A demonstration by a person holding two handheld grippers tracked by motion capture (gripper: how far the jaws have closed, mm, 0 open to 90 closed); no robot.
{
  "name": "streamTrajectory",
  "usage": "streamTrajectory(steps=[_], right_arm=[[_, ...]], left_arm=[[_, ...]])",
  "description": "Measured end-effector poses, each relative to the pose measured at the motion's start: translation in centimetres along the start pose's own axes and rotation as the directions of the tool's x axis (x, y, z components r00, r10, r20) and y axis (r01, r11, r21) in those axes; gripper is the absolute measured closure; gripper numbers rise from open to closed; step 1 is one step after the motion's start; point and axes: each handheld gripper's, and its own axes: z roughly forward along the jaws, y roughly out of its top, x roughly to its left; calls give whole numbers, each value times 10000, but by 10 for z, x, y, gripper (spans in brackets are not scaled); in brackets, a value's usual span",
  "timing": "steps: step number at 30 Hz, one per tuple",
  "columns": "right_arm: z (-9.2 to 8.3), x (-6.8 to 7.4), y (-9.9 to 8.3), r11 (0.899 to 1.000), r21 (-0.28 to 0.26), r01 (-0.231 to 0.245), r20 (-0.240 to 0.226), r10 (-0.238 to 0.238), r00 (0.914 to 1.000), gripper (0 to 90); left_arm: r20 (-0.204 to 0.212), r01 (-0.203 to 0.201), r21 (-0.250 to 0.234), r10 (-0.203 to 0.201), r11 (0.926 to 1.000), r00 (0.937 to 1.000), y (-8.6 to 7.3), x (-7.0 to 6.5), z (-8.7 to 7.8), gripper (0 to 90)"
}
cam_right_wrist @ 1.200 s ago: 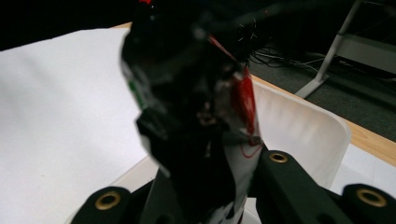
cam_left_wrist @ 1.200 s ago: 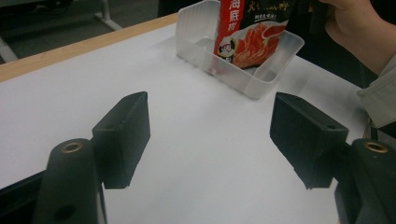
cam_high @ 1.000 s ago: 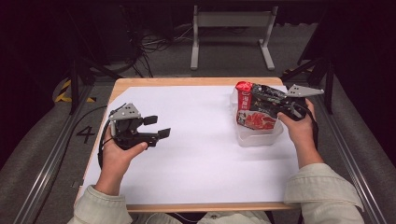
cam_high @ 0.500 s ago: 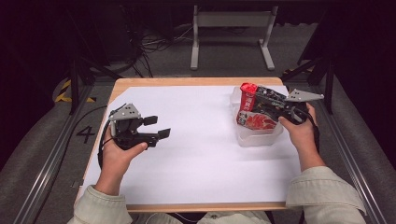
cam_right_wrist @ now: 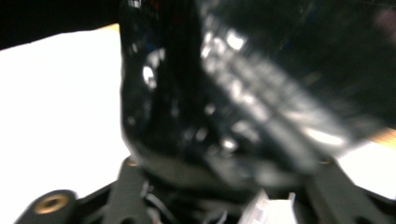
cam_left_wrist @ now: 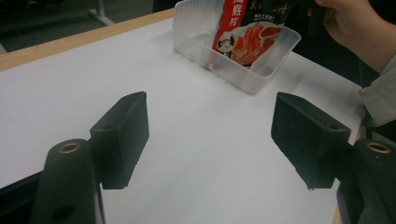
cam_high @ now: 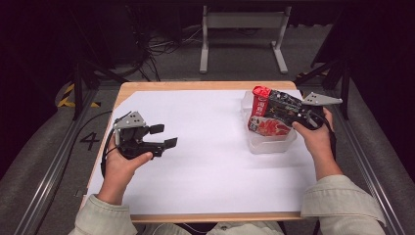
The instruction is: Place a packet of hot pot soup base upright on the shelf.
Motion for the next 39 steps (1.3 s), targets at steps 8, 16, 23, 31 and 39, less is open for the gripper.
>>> streamTrajectory(steps=[8,16,23,31,39], right_arm=[[-19,0,14,9976,-685,-91,348,115,9993,323],[-47,10,32,9892,-1333,608,966,-480,9942,276],[-64,33,42,9805,-1710,972,664,-869,9940,270],[-69,79,44,9741,-1888,1243,-820,-1418,9865,271],[-58,102,28,9875,-1306,883,-1963,-1131,9740,271]], left_arm=[[146,92,181,-95,9998,9998,-18,1,-1,283],[41,54,131,-54,9999,10000,-36,2,-5,281],[14,-133,55,133,9999,9999,-49,-3,-8,280],[214,-132,-328,139,9994,9997,-61,-3,-14,269],[280,-204,-612,221,9979,9994,-73,1,-20,261]])
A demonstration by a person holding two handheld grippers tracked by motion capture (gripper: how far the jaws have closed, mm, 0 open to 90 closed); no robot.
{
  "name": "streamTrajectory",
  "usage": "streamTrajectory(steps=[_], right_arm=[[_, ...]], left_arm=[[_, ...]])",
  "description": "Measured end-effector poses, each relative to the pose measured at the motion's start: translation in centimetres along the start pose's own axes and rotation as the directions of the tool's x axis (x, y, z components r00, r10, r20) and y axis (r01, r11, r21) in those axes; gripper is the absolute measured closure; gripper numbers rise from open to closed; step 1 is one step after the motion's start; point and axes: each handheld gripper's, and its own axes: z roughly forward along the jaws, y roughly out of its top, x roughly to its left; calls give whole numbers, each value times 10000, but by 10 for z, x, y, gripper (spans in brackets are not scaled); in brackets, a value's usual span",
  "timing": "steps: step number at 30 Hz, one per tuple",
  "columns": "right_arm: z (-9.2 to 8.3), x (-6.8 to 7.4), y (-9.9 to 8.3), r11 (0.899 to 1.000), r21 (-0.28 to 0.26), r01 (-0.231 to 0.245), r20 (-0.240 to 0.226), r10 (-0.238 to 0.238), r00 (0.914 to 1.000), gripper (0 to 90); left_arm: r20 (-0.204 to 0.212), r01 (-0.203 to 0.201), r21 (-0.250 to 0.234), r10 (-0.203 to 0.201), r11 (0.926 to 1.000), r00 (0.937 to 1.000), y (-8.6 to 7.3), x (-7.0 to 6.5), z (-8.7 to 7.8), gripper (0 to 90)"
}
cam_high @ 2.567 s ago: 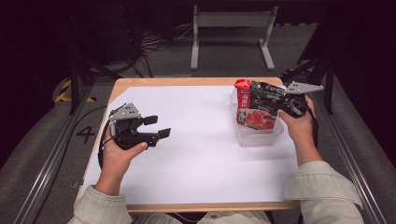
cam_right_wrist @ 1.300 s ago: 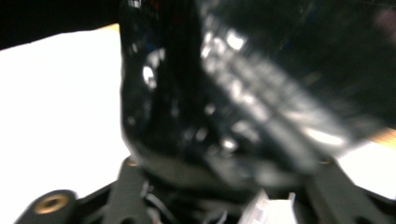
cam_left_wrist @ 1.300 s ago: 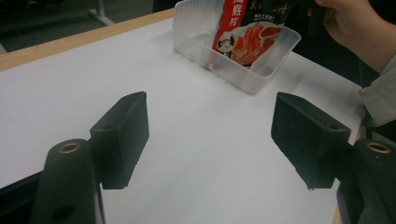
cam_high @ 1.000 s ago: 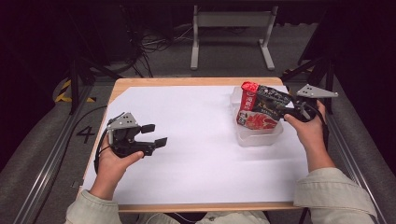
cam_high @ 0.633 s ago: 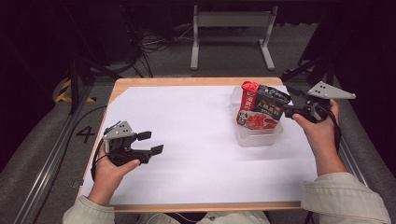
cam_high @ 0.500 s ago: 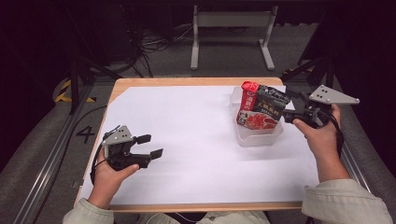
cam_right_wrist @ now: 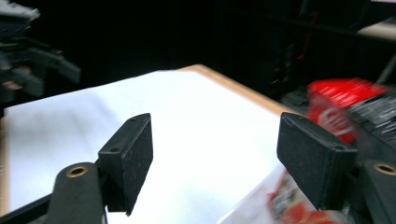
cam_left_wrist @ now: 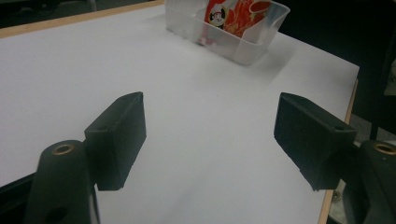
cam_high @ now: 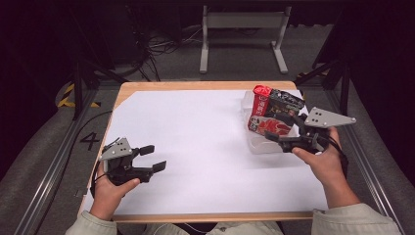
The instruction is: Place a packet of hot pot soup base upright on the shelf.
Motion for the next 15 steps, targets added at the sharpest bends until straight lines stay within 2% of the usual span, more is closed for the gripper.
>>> streamTrajectory(steps=[3,7,10,15], right_arm=[[7,6,-13,9992,314,-255,-298,265,9992,272],[15,14,-26,9978,623,-224,-360,247,9990,268],[24,19,-41,9973,690,-260,-425,290,9987,266],[34,24,-58,9962,608,-630,-554,663,9963,266]], left_arm=[[-38,102,-120,-103,9999,9999,-7,2,-3,261],[-10,106,-254,-106,9996,9999,-13,3,-4,261],[-4,103,-268,-103,9996,9999,-19,3,-4,261],[-12,67,-251,-68,9997,10000,-24,4,-2,261]])
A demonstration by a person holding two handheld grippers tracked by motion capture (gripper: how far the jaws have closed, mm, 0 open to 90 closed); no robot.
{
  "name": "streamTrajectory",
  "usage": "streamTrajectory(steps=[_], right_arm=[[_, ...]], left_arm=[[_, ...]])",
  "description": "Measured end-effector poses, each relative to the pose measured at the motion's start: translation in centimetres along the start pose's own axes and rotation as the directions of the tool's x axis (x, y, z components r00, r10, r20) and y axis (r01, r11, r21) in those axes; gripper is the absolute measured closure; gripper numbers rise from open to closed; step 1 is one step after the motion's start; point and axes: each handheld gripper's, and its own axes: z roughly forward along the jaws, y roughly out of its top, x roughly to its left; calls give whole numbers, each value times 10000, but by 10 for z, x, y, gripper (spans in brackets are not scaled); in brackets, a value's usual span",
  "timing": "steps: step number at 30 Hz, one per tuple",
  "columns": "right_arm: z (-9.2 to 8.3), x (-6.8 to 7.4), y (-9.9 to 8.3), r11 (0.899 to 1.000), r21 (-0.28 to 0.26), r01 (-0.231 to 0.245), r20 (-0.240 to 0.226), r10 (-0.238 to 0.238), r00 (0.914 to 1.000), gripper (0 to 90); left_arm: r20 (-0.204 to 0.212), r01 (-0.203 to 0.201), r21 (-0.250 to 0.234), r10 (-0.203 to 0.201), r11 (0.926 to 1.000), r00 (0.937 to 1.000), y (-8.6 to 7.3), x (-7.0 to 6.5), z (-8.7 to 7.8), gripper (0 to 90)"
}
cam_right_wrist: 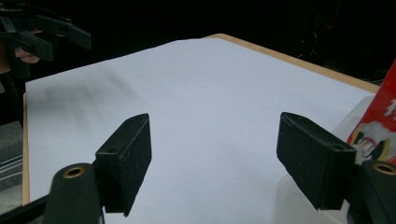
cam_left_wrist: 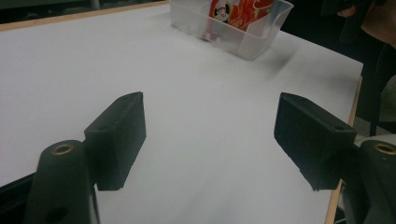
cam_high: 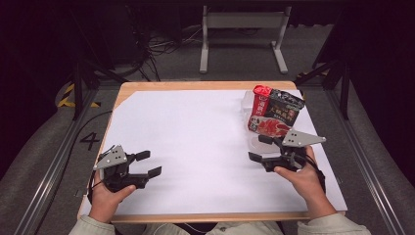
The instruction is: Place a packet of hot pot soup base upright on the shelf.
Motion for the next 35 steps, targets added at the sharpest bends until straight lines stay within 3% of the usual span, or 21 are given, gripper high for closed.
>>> streamTrajectory(steps=[5,10,13,16,17,23,30,35], right_arm=[[11,4,-19,9989,460,76,39,-77,10000,266],[18,5,-34,9979,632,-149,10,149,9999,261],[23,5,-43,9952,982,-2,172,-15,9999,260],[32,0,-60,9909,1246,-508,-95,523,9986,274],[34,-1,-64,9875,1511,-446,40,445,9990,274],[36,-2,-65,9801,1887,-614,571,515,9970,274],[35,-2,-65,9813,1824,-611,486,531,9974,271],[34,-4,-64,9842,1564,-834,107,828,9965,264]], left_arm=[[61,-127,10,127,9999,9999,-3,0,5,261],[13,-252,60,252,9997,9997,-5,-1,7,260],[-30,-357,28,357,9994,9994,-8,-1,10,261],[-49,-381,146,382,9992,9993,-13,0,14,269],[-96,-398,145,399,9991,9992,-13,1,15,273],[-136,-233,190,235,9995,9996,-17,4,18,273],[-361,-354,418,369,9985,9987,-18,5,20,265],[-438,-183,498,205,9986,9988,-21,8,21,247]])
